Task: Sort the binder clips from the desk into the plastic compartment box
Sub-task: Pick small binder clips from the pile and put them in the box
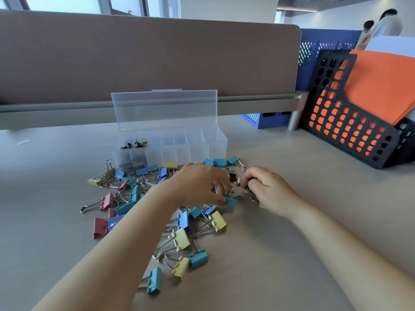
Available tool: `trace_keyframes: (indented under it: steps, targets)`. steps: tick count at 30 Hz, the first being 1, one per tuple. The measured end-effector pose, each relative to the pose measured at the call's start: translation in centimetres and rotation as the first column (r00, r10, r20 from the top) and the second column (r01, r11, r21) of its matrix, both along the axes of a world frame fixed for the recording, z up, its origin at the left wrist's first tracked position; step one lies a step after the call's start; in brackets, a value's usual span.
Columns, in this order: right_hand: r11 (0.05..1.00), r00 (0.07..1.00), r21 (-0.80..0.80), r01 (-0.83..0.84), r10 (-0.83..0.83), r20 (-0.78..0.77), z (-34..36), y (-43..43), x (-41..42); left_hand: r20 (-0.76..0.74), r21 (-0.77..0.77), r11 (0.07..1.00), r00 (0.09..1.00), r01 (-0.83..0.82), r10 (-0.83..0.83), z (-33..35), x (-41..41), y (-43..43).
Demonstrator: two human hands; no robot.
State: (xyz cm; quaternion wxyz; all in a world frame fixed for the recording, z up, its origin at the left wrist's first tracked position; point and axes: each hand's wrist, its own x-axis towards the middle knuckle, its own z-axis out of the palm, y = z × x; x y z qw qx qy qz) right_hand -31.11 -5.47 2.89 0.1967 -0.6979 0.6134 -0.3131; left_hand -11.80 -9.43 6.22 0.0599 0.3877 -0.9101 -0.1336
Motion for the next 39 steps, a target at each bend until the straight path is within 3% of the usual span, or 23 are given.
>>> trace_keyframes:
  steps: [4,9,15,18,21,26,30,32,34,35,37,39]
  targets:
    - [0.998,0.982,-0.049,-0.034,0.024,-0.188,-0.2,0.1,-0.3,-0.169,0.103,0.993,0.983,-0.059,0.076,0.7,1.5,-0.9]
    - [0.991,0.940,-0.094,-0.099,0.062,-0.336,-0.7,-0.3,0.3,-0.014,0.021,0.990,0.990,-0.137,0.138,0.7,2.1,-1.3]
    - [0.981,0.944,-0.139,-0.134,0.083,-0.321,-0.9,-0.4,0.5,0.055,-0.229,0.963,0.986,-0.144,0.160,0.6,0.1,-0.5]
    - [0.992,0.980,-0.095,-0.084,0.065,-0.186,-0.5,-0.2,0.2,0.093,-0.308,0.944,0.984,-0.119,0.154,-0.4,-1.5,0.2]
    - [0.998,0.987,-0.038,0.043,-0.036,0.159,0.3,-0.4,-0.7,0.102,-0.357,0.921,0.974,-0.153,0.202,-1.4,-2.6,0.3]
    - [0.970,0.762,0.123,0.210,-0.242,0.601,0.8,-1.2,-2.6,0.083,-0.334,0.929,0.976,-0.161,0.199,-2.2,-3.0,0.2]
    - [0.954,0.382,0.285,0.097,-0.300,0.874,0.8,-1.6,-3.3,0.092,-0.314,0.941,0.983,-0.125,0.162,-2.2,-2.8,0.1]
    - [0.941,0.284,0.333,0.063,-0.337,0.898,0.9,-1.6,-3.6,0.093,-0.305,0.945,0.984,-0.116,0.151,-2.2,-2.7,0.1]
    - [0.938,0.317,0.343,0.044,-0.338,0.886,0.9,-1.5,-3.7,0.083,-0.297,0.948,0.986,-0.117,0.148,-2.2,-2.8,0.1]
    - [0.940,0.406,0.336,0.062,-0.331,0.852,1.0,-1.4,-3.7,0.082,-0.294,0.949,0.986,-0.119,0.148,-2.1,-2.8,0.1]
    - [0.953,0.730,0.255,0.165,-0.291,0.618,0.8,-1.2,-3.6,0.085,-0.291,0.950,0.986,-0.112,0.142,-2.1,-3.0,0.1]
    - [0.975,0.925,0.122,0.188,-0.217,0.311,0.3,-1.3,-3.3,0.086,-0.280,0.955,0.988,-0.097,0.125,-2.2,-3.1,0.2]
